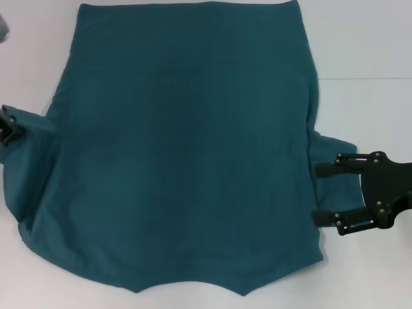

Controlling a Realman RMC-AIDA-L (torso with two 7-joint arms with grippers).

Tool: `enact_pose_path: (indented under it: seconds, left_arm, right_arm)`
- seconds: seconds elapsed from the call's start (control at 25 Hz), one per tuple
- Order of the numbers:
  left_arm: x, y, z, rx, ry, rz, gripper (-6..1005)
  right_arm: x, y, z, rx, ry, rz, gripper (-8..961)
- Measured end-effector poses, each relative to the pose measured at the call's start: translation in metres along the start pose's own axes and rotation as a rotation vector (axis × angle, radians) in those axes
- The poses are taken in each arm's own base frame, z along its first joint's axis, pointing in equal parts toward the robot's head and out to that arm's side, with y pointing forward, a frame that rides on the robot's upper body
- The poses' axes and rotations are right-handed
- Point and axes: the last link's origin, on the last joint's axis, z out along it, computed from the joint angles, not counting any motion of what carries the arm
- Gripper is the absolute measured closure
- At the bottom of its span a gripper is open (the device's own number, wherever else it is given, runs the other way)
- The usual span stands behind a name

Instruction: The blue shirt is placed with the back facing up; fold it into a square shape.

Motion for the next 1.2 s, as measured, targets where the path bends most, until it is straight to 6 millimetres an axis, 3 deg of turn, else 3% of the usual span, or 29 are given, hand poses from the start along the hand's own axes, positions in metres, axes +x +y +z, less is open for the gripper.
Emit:
enact_pose_path:
  seconds: [0.24, 0.64, 0.76, 1.0, 1.2]
  left_arm:
    - [0.03, 0.013, 0.006, -0.016, -0.049, -0.016, 998]
    - [0.077, 0.061, 0.042, -0.012, -0.103, -0.031, 997]
    - [0.084, 0.072, 0.043, -0.028, -0.083, -0.024, 996]
    - [0.091, 0.083, 0.043, -0.043, -0.06, -0.025, 776]
    - [0.072, 0.059, 0.037, 0.004, -0.07, -0.086, 634]
  right_arm:
    - [0.002, 0.002, 0.004, -0.004, -0.007, -0.006, 7]
    - [0.007, 0.003, 0.008, 0.015, -0.012, -0.034, 6]
    - [0.007, 0.003, 0.01, 0.019, -0.011, -0.033, 6]
    - [0.009, 0.004, 0.01, 0.018, -0.009, -0.029, 7]
    - [0.01, 0.004, 0.01, 0.02, -0.009, -0.026, 7]
